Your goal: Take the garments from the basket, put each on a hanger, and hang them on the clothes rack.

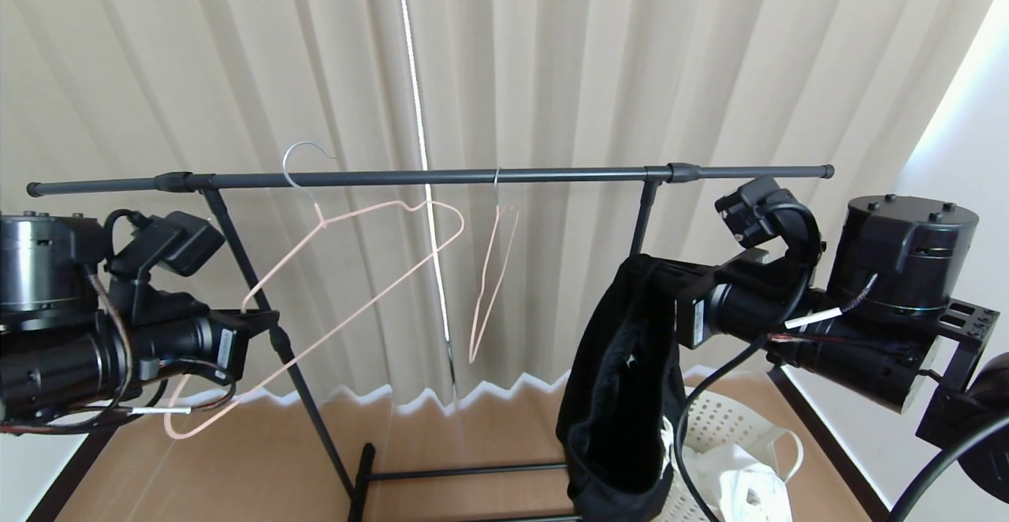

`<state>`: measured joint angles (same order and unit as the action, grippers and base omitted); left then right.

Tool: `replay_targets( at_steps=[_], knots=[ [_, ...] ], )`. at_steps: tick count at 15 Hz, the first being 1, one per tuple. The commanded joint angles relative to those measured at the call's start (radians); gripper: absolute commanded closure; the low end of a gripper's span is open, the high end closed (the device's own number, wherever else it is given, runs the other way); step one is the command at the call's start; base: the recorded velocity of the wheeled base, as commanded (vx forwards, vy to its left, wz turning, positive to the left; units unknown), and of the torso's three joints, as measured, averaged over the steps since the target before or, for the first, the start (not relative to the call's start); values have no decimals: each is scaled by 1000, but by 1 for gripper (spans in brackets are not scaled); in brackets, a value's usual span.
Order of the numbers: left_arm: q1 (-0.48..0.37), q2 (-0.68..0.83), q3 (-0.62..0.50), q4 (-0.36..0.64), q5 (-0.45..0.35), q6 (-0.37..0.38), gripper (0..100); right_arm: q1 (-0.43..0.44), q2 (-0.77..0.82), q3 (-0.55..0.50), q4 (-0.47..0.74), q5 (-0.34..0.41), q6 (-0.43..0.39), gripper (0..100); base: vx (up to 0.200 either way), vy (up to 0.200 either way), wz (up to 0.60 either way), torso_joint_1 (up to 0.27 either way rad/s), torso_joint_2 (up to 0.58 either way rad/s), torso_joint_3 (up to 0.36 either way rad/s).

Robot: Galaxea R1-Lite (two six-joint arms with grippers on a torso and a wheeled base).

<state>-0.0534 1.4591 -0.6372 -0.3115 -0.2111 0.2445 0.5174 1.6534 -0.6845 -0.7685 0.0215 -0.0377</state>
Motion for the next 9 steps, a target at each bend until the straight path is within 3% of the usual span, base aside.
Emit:
replay_targets(
  at_steps=[1, 4, 9],
  knots=[
    [-2, -131, 68, -1, -19, -1, 100, -2, 0, -1, 0, -6, -1, 100, 0, 0, 0, 0, 0, 0],
    [-19, -184, 88, 2, -110, 4, 100, -11, 20, -24, 0, -118, -56, 100, 0, 0, 0, 0, 0, 0],
    [-230, -181, 146, 6, -120, 26, 100, -31, 55, -58, 3, -255, -91, 100, 0, 0, 0, 0, 0, 0]
  ],
)
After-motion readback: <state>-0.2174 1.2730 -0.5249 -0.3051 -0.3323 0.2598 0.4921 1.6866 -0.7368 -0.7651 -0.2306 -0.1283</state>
